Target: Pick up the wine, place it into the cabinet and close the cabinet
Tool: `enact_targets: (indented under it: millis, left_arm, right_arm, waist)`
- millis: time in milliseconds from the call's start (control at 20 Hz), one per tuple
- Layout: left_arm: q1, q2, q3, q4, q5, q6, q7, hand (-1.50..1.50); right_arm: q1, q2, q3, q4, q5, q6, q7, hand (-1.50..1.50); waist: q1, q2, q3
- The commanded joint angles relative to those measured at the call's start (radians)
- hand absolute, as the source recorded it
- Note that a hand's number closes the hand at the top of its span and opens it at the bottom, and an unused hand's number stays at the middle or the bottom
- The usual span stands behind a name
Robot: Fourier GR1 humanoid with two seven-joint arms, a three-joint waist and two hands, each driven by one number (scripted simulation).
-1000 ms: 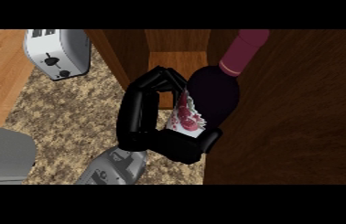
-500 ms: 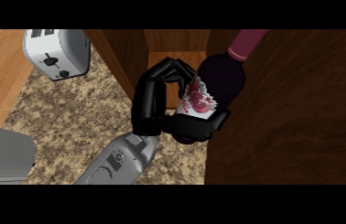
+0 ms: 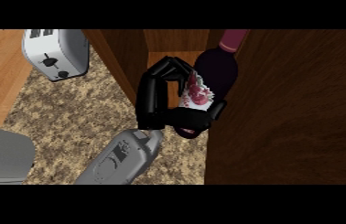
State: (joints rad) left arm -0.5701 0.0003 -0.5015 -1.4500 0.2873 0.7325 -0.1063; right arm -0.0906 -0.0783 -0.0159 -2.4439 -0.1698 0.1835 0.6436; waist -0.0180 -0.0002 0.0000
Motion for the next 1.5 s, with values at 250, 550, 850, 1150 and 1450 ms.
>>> enact_targets:
  millis: [250,550,850,1150,1450]
  left_arm:
    - [0.029,0.009,0.008,0.157,0.0,-0.057,-0.12,1.5]
    - [0.053,0.0,-0.001,0.227,-0.003,-0.05,-0.219,1.5]
    - [-0.013,0.0,0.138,0.353,0.034,-0.126,-0.283,1.5]
    - [-0.014,0.0,0.19,0.342,0.014,-0.151,-0.277,1.5]
    - [-0.072,0.0,0.237,0.472,0.052,-0.215,-0.31,1.5]
  right_arm:
    - [-0.022,-0.014,-0.054,-0.112,-0.131,-0.024,0.072,-1.5]
    - [-0.031,-0.048,-0.131,-0.093,-0.191,-0.003,0.06,-1.5]
    - [0.074,0.017,0.004,-0.108,-0.084,0.026,-0.005,-1.5]
    - [0.098,0.021,0.004,-0.078,-0.068,0.033,-0.042,-1.5]
    - [0.047,0.046,0.05,-0.147,-0.045,-0.046,0.05,-1.5]
  waist:
    - [0.007,0.0,0.0]
    - [0.005,0.0,0.0]
    - [0.001,0.001,0.0]
    - [0.01,0.0,0.0]
    - [0.002,0.001,0.0]
